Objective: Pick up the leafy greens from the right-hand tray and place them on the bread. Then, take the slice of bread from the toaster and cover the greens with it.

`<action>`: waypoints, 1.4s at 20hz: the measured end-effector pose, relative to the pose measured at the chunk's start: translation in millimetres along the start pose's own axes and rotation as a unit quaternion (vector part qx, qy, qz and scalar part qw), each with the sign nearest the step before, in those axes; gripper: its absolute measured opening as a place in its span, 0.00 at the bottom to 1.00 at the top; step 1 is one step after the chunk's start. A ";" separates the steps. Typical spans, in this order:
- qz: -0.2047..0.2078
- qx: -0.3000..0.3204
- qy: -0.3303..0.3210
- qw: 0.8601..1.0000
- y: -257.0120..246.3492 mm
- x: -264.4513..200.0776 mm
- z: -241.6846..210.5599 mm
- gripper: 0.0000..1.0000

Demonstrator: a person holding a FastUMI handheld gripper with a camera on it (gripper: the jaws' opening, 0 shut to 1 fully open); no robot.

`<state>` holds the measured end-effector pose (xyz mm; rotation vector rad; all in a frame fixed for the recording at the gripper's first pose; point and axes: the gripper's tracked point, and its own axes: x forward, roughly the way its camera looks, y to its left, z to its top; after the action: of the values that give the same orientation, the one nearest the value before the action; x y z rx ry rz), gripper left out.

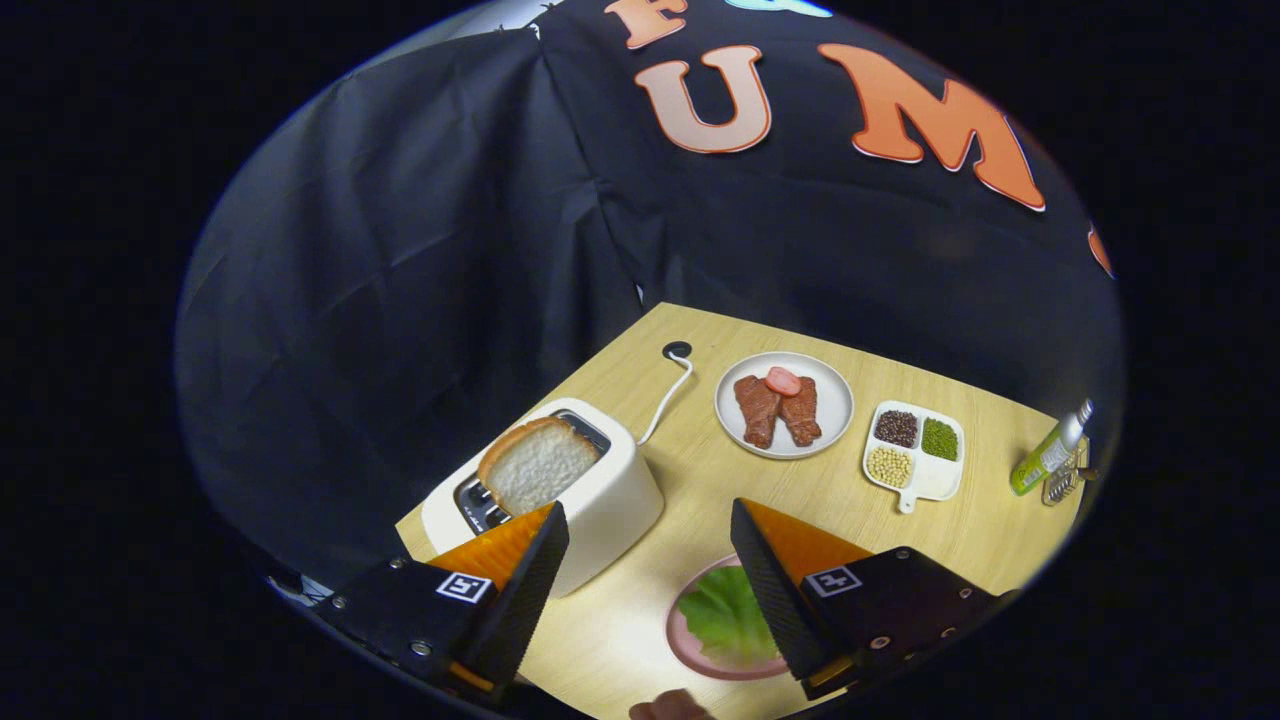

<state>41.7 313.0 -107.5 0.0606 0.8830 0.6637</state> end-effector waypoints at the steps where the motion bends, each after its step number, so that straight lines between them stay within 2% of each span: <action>1: 0.001 -0.005 0.004 1.000 6.9 4.3 3.8 0.98; 6: 0.033 0.016 0.041 0.999 51.9 28.3 16.1 0.99; 9: 0.038 0.033 0.057 0.997 69.3 40.0 26.5 0.99; 17: 0.008 0.034 0.129 0.991 81.5 77.8 5.3 0.99; 23: -0.022 0.041 0.154 0.987 74.7 79.0 -7.0 0.95; 25: -0.029 0.040 0.157 0.986 70.8 77.2 -11.8 0.88; 26: -0.030 0.040 0.161 0.986 68.6 76.2 -18.0 0.74; 28: -0.012 0.050 0.165 0.985 77.3 72.6 -22.7 0.53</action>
<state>18.2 410.7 -148.5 0.0306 1.2349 0.6156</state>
